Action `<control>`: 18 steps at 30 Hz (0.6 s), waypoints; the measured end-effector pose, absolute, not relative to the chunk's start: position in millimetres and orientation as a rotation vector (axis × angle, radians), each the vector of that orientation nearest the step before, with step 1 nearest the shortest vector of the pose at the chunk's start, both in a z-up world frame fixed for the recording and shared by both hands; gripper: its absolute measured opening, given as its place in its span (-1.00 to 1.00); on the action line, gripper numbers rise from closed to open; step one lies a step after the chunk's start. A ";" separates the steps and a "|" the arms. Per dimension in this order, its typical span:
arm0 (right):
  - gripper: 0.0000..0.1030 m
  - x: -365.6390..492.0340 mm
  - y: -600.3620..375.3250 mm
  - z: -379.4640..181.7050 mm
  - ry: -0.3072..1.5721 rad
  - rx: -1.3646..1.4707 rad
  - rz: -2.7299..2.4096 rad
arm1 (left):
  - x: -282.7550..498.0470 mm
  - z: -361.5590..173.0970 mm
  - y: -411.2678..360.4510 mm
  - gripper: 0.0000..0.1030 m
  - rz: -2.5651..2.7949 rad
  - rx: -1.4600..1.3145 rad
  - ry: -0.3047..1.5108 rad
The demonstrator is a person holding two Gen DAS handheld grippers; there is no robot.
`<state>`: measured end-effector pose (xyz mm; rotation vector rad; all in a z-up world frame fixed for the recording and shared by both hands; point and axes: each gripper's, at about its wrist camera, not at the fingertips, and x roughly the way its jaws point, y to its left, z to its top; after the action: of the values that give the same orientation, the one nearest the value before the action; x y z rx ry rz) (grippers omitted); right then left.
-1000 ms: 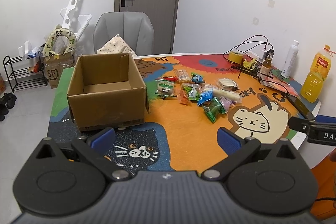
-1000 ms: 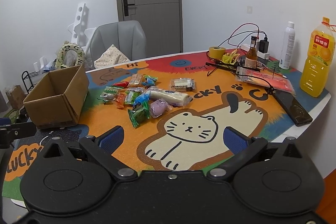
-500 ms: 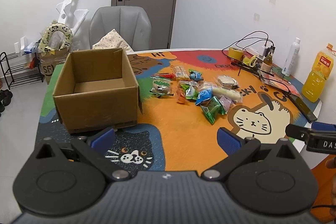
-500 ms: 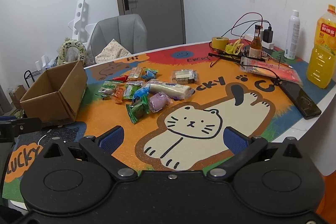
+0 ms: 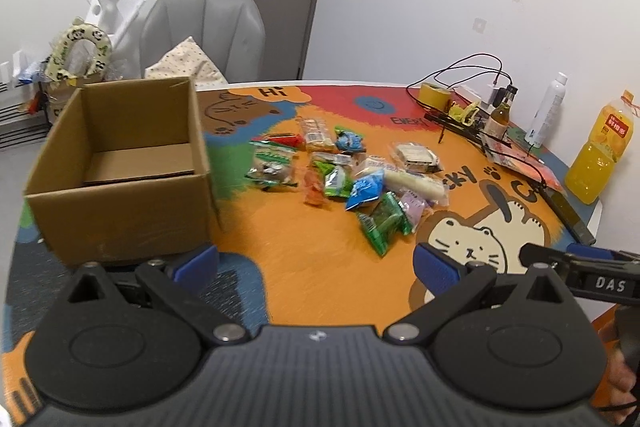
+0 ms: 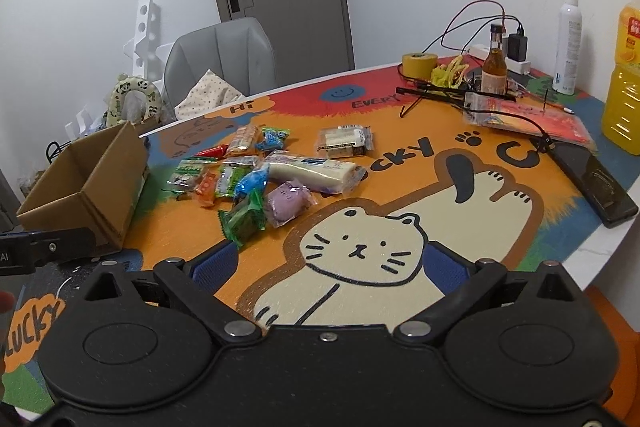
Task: Organize snacks
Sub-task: 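Grasp the green snack pouch with the left gripper while the right gripper grasps the white bread bar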
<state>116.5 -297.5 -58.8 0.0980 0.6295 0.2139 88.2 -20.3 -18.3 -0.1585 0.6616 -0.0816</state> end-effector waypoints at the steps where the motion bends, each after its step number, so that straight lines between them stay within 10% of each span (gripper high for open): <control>1: 0.86 120.5 -298.1 -59.7 0.634 0.099 0.214 | 92.0 -19.0 -21.3 0.99 -0.083 -0.163 0.661; 18: 0.64 188.4 -309.5 -80.6 0.692 0.137 0.291 | 162.7 -43.1 -52.7 0.92 -0.120 -0.232 0.712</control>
<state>188.4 -309.5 -80.6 0.1368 0.6925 0.2907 162.7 -52.7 -43.1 -0.2323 0.7122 -0.1195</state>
